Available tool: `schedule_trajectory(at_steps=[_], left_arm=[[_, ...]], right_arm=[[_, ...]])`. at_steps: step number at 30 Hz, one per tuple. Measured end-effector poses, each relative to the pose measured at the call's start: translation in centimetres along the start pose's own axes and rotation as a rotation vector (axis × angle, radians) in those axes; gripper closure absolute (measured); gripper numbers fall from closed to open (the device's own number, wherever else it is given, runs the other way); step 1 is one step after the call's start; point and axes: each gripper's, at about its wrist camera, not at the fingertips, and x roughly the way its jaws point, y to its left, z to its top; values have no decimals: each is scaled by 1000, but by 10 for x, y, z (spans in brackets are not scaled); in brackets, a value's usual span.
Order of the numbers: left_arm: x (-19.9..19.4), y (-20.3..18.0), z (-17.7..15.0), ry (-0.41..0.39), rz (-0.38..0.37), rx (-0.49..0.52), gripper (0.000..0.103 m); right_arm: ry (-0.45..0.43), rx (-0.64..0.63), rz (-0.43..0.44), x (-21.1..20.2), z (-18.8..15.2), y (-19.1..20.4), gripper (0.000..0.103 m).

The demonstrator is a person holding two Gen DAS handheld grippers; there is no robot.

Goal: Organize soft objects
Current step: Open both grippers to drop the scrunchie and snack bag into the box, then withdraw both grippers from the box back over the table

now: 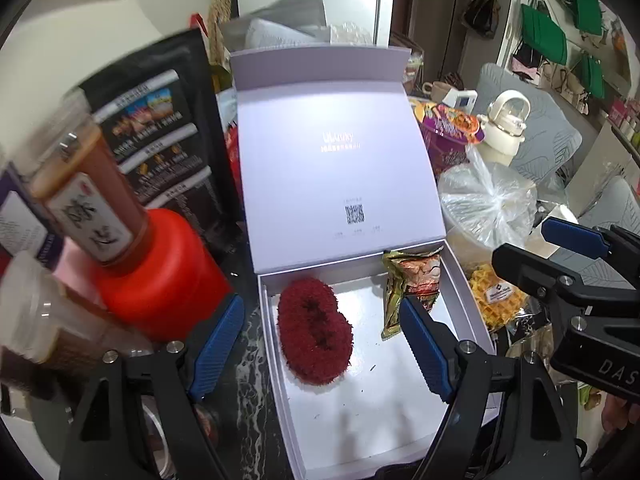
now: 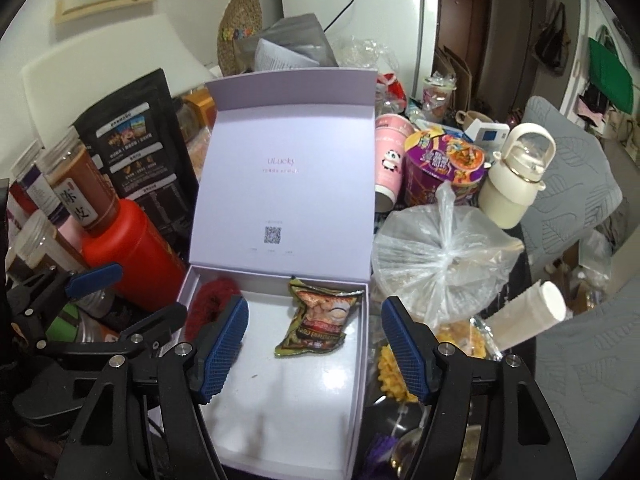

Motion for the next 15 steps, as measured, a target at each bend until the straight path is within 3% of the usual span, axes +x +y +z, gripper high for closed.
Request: schedule_trajectory(at_steps=[15], left_arm=[[-73,-3,-2,-95,14,-1,23]], right_arm=[[-85,-10,3,-71,-14,5,33]])
